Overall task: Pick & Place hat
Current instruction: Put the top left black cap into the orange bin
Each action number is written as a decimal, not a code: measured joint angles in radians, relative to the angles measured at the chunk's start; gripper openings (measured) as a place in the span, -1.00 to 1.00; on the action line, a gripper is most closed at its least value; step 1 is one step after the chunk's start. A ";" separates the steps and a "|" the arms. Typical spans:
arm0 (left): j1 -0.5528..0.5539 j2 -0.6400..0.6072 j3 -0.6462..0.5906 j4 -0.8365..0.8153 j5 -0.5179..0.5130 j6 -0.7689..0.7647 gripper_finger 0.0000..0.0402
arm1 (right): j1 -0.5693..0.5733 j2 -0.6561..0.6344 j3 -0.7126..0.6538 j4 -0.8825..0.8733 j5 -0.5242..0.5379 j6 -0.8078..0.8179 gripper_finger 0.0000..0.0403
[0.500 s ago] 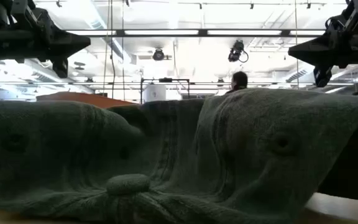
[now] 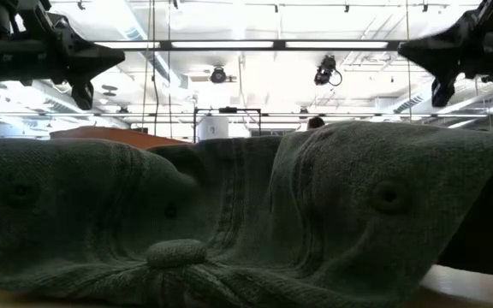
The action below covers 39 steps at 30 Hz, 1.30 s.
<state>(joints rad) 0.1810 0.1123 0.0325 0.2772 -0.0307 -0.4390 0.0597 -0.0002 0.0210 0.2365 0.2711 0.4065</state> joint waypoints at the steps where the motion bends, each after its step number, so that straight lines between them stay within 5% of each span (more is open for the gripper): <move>1: 0.000 0.000 0.018 0.003 0.000 0.004 -0.92 | 0.000 0.000 0.011 0.001 0.000 0.000 -0.66; 11: 0.000 0.131 0.249 -0.021 -0.025 0.092 -0.47 | 0.000 0.169 0.292 -0.098 -0.107 -0.149 -0.27; 20: -0.007 0.438 0.520 -0.108 0.091 0.149 -0.20 | 0.000 0.551 0.671 -0.535 -0.246 -0.176 -0.28; 31: -0.089 0.786 1.034 -0.888 0.105 0.271 -0.35 | 0.001 0.850 0.904 -0.786 -0.263 -0.285 -0.33; 39: -0.169 0.938 1.136 -1.039 0.105 0.294 -0.37 | 0.001 0.937 0.910 -0.780 -0.262 -0.317 -0.33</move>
<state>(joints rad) 0.0122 1.0506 1.1683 -0.7621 0.0745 -0.1448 0.0605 0.9363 0.9306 -0.5440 0.0093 0.0895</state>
